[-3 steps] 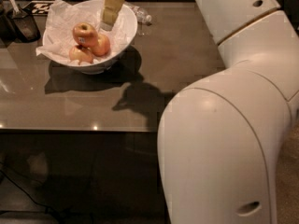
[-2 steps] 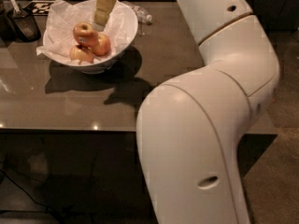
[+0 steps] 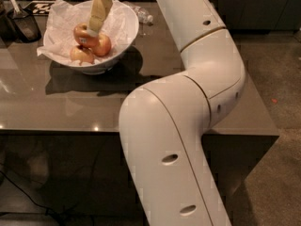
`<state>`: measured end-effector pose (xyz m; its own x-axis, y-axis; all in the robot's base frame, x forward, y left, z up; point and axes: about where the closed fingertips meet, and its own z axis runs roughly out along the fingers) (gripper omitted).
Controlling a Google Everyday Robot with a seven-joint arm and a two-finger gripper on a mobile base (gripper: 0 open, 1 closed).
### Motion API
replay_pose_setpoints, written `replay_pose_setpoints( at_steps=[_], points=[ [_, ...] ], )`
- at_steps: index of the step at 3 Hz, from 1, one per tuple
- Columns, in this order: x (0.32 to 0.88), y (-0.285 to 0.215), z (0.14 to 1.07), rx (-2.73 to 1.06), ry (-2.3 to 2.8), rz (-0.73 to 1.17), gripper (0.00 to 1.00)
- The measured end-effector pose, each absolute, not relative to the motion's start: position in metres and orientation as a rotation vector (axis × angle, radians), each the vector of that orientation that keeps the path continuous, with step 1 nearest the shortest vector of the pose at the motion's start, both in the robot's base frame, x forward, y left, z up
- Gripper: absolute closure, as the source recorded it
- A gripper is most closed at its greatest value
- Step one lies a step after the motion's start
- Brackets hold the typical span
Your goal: Pick apple from white bowl
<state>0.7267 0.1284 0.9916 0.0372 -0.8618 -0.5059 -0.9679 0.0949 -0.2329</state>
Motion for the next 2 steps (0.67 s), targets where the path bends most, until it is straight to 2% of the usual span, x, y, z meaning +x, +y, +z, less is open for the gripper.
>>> replay_pose_setpoints(
  at_steps=[1, 2],
  points=[
    [0.733, 0.135, 0.992, -1.771, 1.830, 0.257, 0.00],
    [0.739, 0.150, 0.975, -1.762, 1.820, 0.333, 0.00]
  ],
)
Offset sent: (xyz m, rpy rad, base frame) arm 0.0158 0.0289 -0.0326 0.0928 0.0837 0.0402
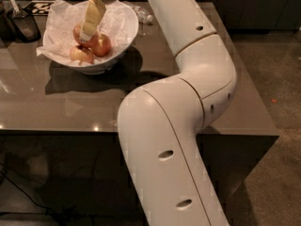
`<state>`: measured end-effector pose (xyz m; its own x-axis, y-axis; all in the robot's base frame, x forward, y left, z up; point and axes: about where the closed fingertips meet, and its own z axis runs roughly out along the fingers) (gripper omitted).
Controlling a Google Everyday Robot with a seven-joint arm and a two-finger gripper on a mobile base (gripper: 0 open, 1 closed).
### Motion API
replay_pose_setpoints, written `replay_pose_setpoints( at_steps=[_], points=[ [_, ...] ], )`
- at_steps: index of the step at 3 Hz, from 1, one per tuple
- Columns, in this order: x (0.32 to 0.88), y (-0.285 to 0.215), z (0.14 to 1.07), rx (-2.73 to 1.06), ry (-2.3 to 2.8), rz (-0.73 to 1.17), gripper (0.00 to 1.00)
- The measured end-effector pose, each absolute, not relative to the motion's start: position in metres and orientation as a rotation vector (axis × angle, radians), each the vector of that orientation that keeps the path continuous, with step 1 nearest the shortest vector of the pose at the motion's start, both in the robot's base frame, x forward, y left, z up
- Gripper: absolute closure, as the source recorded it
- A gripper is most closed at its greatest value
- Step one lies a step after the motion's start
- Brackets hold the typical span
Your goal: Pick apple from white bowl
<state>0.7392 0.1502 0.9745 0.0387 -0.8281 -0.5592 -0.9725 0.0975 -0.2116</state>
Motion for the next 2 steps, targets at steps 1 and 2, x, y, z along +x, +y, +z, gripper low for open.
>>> replay_pose_setpoints(
  at_steps=[1, 2],
  points=[
    [0.744, 0.158, 0.954, -1.755, 1.848, 0.388, 0.00],
    [0.746, 0.165, 0.940, -1.752, 1.869, 0.424, 0.00]
  ],
)
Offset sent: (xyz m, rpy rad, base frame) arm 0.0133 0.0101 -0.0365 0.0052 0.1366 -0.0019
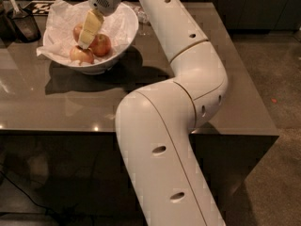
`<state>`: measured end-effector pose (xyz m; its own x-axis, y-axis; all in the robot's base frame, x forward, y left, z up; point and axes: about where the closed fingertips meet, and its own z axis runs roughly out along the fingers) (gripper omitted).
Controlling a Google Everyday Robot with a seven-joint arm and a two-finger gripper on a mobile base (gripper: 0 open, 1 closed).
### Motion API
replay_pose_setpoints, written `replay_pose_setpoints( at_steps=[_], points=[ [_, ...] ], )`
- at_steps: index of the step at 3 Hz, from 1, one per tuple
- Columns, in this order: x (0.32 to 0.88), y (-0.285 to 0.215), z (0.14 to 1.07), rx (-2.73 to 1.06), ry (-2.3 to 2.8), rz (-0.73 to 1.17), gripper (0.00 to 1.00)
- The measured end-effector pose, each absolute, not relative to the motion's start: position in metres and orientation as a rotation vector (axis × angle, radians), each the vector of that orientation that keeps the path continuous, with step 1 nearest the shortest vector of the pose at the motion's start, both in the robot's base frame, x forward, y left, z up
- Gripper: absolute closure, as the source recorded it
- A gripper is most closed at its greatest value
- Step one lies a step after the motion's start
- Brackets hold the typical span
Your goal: Pick apple from white bowl
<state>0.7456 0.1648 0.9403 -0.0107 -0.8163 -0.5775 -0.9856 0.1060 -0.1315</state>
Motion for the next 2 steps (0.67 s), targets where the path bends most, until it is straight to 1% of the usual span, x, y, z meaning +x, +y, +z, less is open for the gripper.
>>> replay_pose_setpoints(
  at_steps=[2],
  points=[
    [0.748, 0.183, 0.918, -1.767, 1.879, 0.490, 0.00]
  ],
)
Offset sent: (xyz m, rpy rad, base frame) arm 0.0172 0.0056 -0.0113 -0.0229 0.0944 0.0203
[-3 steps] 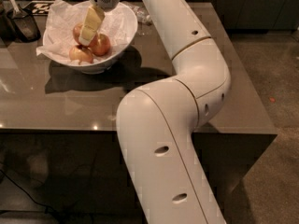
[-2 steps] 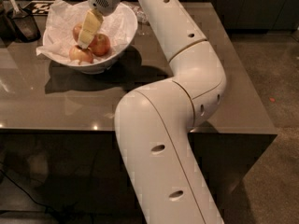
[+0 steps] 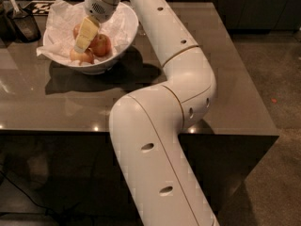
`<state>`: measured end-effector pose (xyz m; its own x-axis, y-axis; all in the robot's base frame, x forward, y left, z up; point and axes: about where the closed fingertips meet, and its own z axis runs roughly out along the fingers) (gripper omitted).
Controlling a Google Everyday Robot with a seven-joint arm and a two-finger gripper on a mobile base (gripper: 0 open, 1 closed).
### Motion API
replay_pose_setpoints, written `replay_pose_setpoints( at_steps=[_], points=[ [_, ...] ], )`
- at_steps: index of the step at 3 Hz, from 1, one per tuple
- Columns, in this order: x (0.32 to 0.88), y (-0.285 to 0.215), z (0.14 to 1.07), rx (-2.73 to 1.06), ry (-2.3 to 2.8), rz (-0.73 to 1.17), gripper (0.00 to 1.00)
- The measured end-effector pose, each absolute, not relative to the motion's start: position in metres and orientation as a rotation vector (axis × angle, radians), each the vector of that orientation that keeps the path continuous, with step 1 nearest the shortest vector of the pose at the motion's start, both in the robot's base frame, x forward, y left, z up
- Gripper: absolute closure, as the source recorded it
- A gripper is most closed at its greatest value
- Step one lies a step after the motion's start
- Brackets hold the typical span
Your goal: Pick apple from white bowl
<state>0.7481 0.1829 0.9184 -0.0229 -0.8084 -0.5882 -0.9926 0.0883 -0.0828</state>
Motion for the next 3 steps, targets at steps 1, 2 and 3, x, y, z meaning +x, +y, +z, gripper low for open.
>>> replay_pose_setpoints(
  at_steps=[1, 2, 3],
  points=[
    [0.7482, 0.1830, 0.9184, -1.766, 1.879, 0.490, 0.00],
    [0.7482, 0.1830, 0.9184, -1.766, 1.879, 0.490, 0.19],
    [0.7482, 0.1830, 0.9184, -1.766, 1.879, 0.490, 0.43]
  ],
)
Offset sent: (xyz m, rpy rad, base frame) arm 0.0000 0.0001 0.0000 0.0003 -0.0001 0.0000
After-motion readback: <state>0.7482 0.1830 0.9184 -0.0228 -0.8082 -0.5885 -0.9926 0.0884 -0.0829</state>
